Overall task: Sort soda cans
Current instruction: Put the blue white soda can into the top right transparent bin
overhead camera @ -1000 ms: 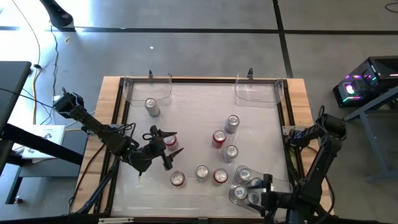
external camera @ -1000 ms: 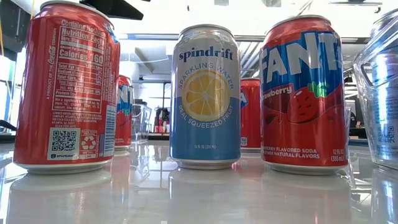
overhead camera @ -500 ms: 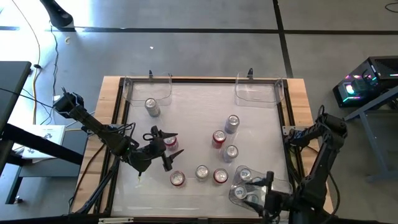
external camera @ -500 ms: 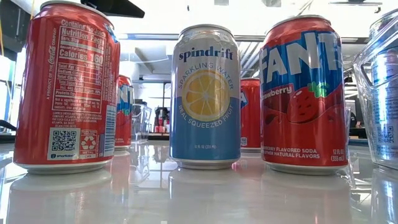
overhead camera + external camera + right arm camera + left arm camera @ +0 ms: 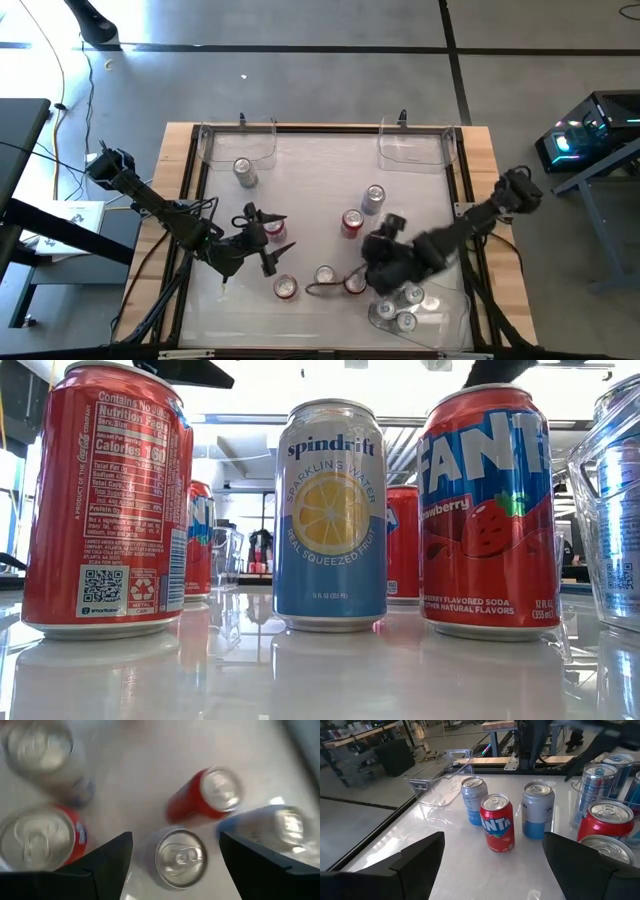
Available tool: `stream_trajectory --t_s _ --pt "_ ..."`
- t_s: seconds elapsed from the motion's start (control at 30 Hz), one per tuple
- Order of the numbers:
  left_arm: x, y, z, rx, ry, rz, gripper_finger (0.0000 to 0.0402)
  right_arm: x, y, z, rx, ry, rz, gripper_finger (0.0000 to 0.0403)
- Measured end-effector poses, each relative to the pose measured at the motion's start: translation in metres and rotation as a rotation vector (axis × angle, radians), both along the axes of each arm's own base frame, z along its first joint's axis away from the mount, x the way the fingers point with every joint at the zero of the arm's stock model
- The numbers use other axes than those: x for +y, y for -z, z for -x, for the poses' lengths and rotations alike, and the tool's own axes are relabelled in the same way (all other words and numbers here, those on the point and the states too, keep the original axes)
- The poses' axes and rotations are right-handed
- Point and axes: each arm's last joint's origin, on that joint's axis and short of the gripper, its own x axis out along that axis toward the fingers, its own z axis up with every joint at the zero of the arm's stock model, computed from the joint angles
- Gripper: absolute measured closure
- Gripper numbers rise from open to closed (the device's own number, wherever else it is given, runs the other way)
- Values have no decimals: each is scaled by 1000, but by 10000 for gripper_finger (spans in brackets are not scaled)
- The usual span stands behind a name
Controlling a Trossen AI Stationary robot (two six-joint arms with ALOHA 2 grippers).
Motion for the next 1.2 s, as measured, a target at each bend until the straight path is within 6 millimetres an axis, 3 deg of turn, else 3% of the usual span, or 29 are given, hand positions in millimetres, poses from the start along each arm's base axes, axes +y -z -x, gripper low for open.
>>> stream_trajectory --t_s 0.17,0.37,0.97,1.2 --pt "0 1 0 8 3 -5 69 -38 2 -22 181 -90 -285 100" --pt "1 2 1 25 2 -15 69 -71 2 -28 217 -32 -314 100" --pt "1 6 3 48 -7 -3 69 -71 49 -20 252 -25 -360 99" --pt "1 6 3 46 -7 0 69 -71 52 -20 270 -59 -349 104"
